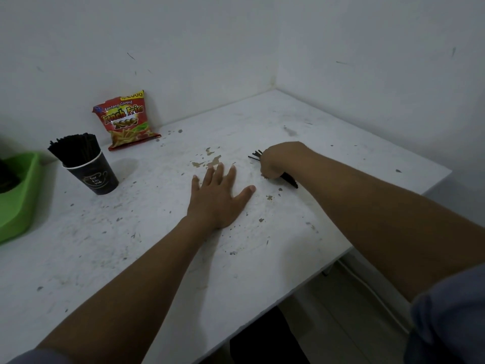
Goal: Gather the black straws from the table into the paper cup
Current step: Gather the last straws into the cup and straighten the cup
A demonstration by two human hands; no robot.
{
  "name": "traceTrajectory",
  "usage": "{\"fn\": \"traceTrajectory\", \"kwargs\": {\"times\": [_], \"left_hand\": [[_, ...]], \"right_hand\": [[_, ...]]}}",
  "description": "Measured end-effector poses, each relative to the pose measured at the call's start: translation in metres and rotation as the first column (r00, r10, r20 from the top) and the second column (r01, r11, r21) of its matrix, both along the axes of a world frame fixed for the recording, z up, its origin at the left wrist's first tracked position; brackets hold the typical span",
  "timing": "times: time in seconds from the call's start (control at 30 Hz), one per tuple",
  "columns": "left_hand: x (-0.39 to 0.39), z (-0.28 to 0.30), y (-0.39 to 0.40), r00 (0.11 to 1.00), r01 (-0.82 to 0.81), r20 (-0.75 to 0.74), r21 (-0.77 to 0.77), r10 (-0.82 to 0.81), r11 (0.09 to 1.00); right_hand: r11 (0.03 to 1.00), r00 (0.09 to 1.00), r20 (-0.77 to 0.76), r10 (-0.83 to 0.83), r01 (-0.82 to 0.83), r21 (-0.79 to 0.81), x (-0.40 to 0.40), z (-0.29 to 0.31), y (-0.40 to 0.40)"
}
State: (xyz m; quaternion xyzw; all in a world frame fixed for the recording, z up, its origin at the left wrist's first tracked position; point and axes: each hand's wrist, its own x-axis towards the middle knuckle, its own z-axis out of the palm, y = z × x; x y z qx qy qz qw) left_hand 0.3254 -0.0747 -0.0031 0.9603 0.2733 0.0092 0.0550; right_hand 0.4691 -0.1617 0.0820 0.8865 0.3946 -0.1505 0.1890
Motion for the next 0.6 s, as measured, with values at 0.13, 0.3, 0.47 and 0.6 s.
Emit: {"fn": "traceTrajectory", "kwargs": {"times": [0.13,0.3,0.47,0.6], "left_hand": [[-0.001,0.000,0.001,1.000,0.005,0.004,-0.003,-0.005,1.000],[-0.003,0.001,0.000,1.000,0.003,0.018,-0.018,-0.003,1.000],[-0.005,0.002,-0.002,0.999,0.001,0.034,-0.031,0.000,1.000],[-0.006,0.001,-0.003,0.998,0.010,0.056,-0.030,-0.008,1.000]], "right_hand": [[0.986,0.986,-0.149,-0.069,0.090,0.138,0.005,0.007,-0.010],[0.834,0.876,-0.457,-0.153,0.363,0.416,0.016,0.004,-0.024],[0.706,0.885,-0.438,-0.154,0.409,0.578,0.016,-0.013,-0.033],[0.547,0.827,-0.551,-0.111,0.514,0.661,0.016,-0.020,-0.034]]}}
